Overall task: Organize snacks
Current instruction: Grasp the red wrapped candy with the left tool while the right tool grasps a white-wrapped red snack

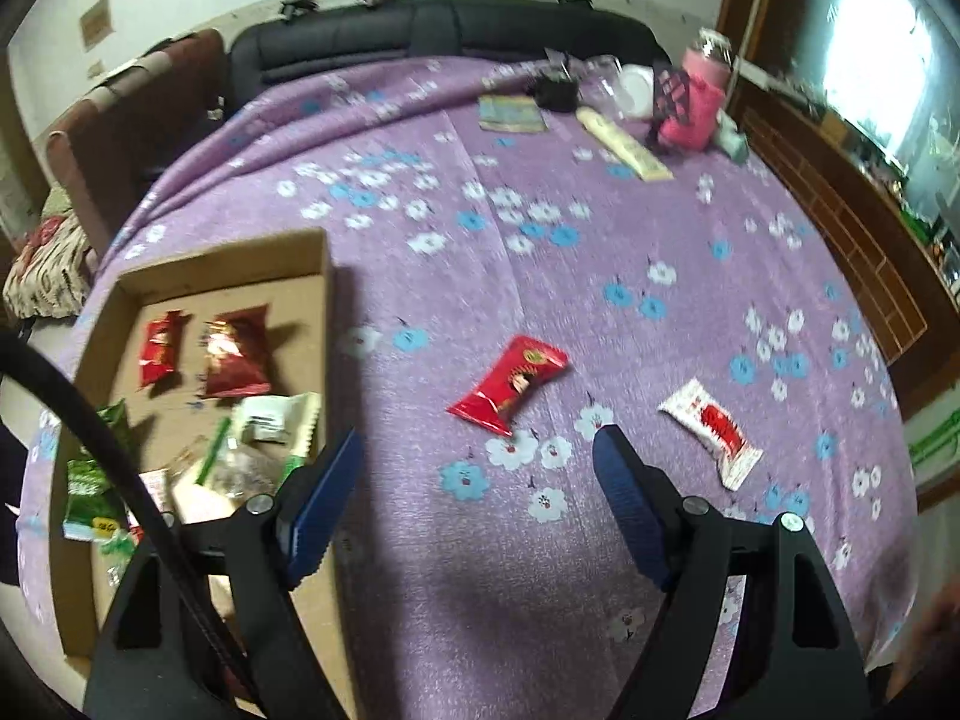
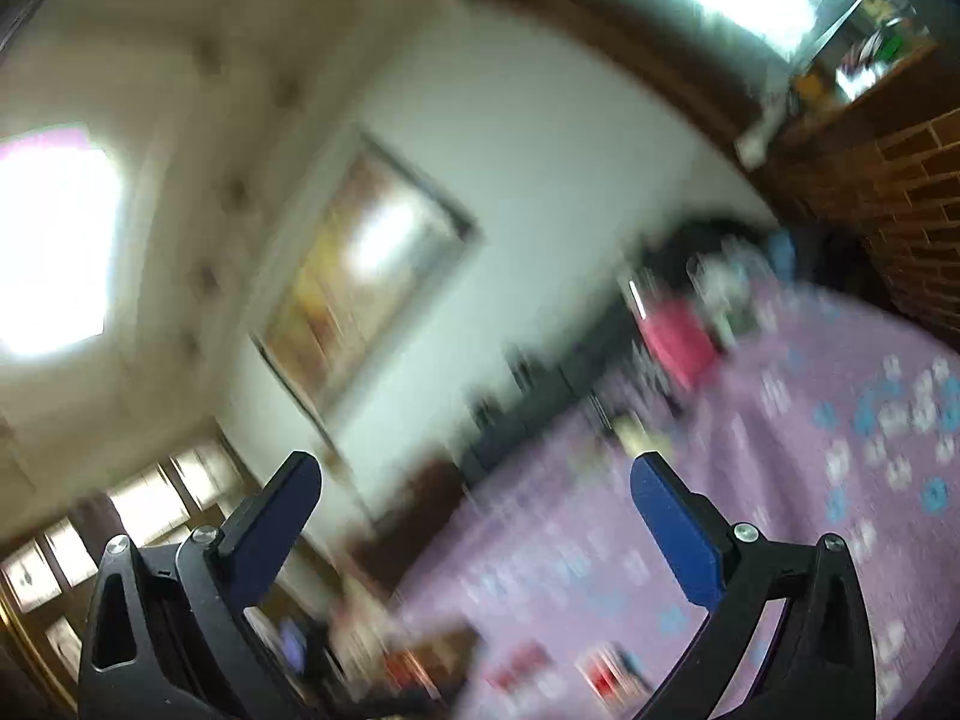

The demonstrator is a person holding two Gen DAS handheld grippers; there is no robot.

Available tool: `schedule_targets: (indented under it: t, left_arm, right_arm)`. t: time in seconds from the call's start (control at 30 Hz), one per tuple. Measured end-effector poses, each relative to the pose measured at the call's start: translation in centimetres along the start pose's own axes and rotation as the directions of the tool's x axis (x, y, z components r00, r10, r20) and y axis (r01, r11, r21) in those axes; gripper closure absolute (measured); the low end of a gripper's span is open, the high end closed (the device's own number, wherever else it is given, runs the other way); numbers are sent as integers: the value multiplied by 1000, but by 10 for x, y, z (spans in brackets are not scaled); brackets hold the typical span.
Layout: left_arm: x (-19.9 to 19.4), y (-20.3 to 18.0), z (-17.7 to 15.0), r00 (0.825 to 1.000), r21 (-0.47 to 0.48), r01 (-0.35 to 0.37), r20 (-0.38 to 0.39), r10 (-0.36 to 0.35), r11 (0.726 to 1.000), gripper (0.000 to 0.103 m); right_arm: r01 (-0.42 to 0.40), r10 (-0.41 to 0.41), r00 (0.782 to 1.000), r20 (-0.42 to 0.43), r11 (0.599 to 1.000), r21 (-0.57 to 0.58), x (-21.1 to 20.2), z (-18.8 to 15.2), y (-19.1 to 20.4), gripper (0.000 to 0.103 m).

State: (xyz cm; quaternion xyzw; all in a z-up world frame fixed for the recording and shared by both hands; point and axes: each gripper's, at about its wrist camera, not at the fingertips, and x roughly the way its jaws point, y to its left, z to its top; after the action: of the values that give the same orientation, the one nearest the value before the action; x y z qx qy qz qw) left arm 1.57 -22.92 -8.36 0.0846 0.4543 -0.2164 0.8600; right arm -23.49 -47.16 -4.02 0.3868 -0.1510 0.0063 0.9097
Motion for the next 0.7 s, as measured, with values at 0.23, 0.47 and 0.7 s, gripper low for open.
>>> schedule_targets:
  t: [0.23,0.47,0.7]
  left_arm:
    - [-19,-3,-2,999,-6,2,52,-1,1000,24]
    - [-29,-5,-10,994,-7,-42,102,42,999,23]
    - [-34,-6,-16,980,-1,-128,150,127,992,23]
  right_arm:
    - [-172,141,957,256,980,104,-15,51,5,0]
    - [124,-168,976,-136,950,-287,46,-1,54,0]
    - [194,-454,723,-521,857,-477,103,-93,24,0]
